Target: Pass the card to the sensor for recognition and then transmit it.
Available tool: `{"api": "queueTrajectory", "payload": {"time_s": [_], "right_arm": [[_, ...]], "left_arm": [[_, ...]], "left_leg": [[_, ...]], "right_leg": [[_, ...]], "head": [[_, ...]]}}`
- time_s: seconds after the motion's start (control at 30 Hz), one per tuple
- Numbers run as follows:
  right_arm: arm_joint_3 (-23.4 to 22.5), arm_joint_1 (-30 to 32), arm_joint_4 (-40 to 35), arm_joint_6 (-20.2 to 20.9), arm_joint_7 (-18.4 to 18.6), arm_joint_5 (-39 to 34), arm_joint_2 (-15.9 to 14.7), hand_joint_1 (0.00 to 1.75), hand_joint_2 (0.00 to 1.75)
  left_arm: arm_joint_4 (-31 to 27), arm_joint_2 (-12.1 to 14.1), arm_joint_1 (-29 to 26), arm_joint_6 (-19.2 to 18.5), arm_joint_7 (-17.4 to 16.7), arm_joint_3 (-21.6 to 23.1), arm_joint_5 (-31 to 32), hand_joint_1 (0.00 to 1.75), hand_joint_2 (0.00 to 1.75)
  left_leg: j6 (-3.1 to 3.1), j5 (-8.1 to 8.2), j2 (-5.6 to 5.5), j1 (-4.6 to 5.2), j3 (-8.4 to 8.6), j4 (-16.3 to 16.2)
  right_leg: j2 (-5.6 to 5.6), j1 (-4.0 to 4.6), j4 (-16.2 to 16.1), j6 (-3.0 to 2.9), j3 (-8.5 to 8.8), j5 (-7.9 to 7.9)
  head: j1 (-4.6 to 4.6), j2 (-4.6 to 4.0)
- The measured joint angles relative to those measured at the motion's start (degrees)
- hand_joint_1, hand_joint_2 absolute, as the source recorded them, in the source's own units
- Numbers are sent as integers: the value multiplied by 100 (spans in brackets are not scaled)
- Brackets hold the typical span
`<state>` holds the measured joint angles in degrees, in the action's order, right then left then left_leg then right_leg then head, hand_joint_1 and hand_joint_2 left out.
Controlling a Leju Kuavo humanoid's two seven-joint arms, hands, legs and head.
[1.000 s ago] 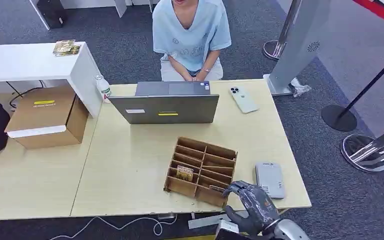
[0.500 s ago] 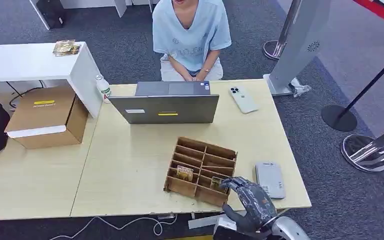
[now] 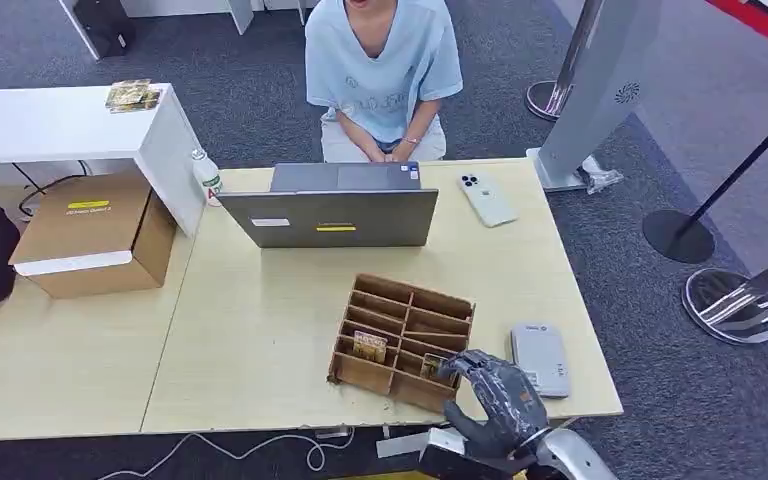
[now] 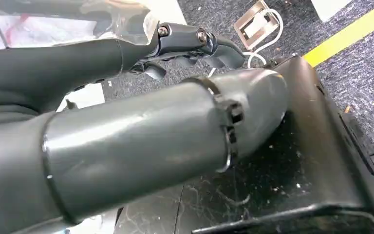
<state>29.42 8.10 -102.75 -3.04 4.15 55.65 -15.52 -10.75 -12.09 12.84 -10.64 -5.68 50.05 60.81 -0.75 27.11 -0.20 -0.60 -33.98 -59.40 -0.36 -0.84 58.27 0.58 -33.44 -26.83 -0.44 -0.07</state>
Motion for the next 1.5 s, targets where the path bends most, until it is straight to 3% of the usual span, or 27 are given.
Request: {"api": "queueTrajectory", "payload": {"time_s": [0.27, 0.53, 0.83, 1.5], "right_arm": [[0, -61, 28, 4, 218, 633, 271, 93, 175], [-9, -62, 74, -17, 242, 821, 354, 93, 175], [-9, -107, 223, -22, 227, 915, 404, 84, 175], [-11, -324, 457, -55, 251, 1116, 500, 101, 175]], "left_arm": [[0, 0, 1, -9, 20, -2, 0, 0, 0], [0, 0, 3, -44, 20, -2, -7, 0, 0], [0, -7, 0, -177, 20, -2, -936, 0, 0], [0, -4, 0, -186, 68, -2, -935, 0, 0]], "left_leg": [[0, 0, 0, 0, 1, 0], [0, 0, 0, 0, 0, 0], [-1, -1, 1, 0, 0, 0], [-1, -1, 1, 0, -2, 0]], "right_leg": [[0, 0, 0, 0, 0, 0], [0, 0, 0, 0, 0, 0], [0, 0, 0, 0, -1, 0], [0, 0, 0, 0, -2, 0]], "head": [[0, 0], [0, 0], [0, 0], [0, 0]]}}
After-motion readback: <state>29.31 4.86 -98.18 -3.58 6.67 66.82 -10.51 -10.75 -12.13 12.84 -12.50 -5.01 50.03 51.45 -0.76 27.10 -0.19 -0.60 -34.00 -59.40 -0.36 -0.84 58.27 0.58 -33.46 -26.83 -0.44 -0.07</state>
